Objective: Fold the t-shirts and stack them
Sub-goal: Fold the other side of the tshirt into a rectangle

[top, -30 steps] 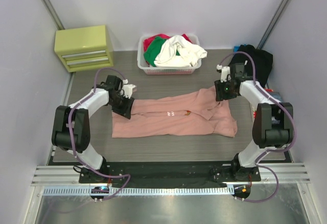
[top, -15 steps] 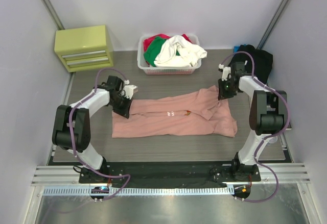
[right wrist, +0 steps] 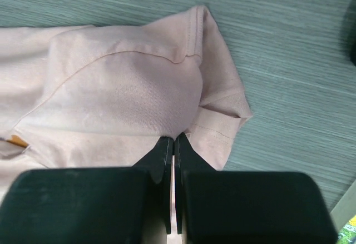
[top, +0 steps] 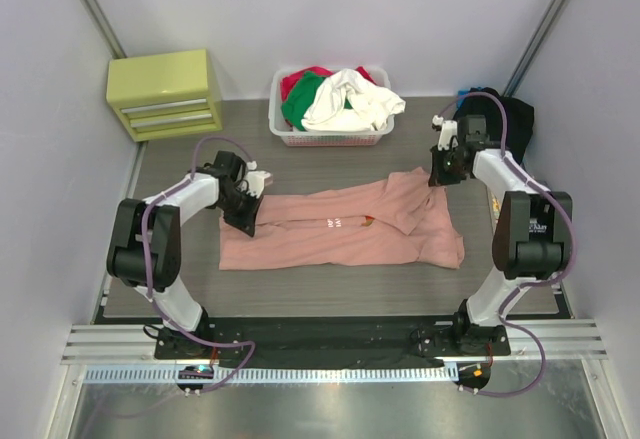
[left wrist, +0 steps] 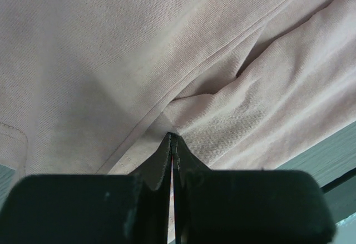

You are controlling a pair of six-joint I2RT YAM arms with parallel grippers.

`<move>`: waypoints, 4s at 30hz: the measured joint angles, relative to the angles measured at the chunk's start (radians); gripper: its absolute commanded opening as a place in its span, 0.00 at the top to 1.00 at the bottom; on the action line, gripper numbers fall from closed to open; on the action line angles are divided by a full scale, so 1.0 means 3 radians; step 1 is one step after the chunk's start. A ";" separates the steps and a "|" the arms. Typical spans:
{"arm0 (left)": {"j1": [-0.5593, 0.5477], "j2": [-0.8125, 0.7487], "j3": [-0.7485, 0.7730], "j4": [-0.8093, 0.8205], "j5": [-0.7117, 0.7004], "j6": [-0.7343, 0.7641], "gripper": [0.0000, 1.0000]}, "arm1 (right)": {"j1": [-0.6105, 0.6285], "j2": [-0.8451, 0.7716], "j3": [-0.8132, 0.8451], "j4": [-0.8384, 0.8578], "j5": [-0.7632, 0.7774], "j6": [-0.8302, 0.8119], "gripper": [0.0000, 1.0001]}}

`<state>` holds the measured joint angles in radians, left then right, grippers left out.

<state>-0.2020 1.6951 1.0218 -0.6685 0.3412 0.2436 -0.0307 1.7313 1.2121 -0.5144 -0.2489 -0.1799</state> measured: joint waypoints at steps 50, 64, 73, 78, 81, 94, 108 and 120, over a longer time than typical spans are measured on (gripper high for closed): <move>-0.0003 0.0066 0.0003 -0.0005 -0.0004 0.0003 1.00 | 0.0249 -0.0071 -0.0586 0.0205 0.0025 0.0097 0.99; -0.0003 0.0066 0.0003 -0.0005 -0.0003 0.0003 1.00 | 0.0070 0.0006 -0.0575 0.0223 0.0118 0.0117 0.99; -0.0003 0.0066 0.0003 -0.0005 -0.0003 0.0004 1.00 | -0.0186 -0.0151 -0.0576 0.0237 0.0518 0.0173 0.99; -0.0003 0.0066 0.0003 -0.0006 -0.0003 0.0004 1.00 | -0.0186 -0.0254 -0.0576 0.0247 0.0529 0.0172 0.99; -0.0003 0.0065 0.0001 -0.0005 -0.0004 0.0003 1.00 | -0.0186 -0.0328 -0.0589 0.0259 0.0524 0.0148 0.99; -0.0003 0.0022 -0.0053 0.0023 -0.0004 0.0003 1.00 | 0.0034 -0.0448 -0.0121 0.0146 0.0164 0.0116 0.50; -0.0004 0.0022 -0.0055 0.0023 -0.0005 0.0005 1.00 | 0.0031 0.0598 0.0467 0.0038 -0.0156 0.0312 0.96; -0.0004 0.0022 -0.0053 0.0023 -0.0005 0.0014 1.00 | 0.0027 -0.0060 -0.0010 0.0045 -0.0108 0.0370 0.99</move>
<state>-0.2031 1.7016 1.0058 -0.6617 0.3397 0.2478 -0.0227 1.7134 1.2091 -0.5011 -0.2813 -0.0689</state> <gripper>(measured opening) 0.002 0.020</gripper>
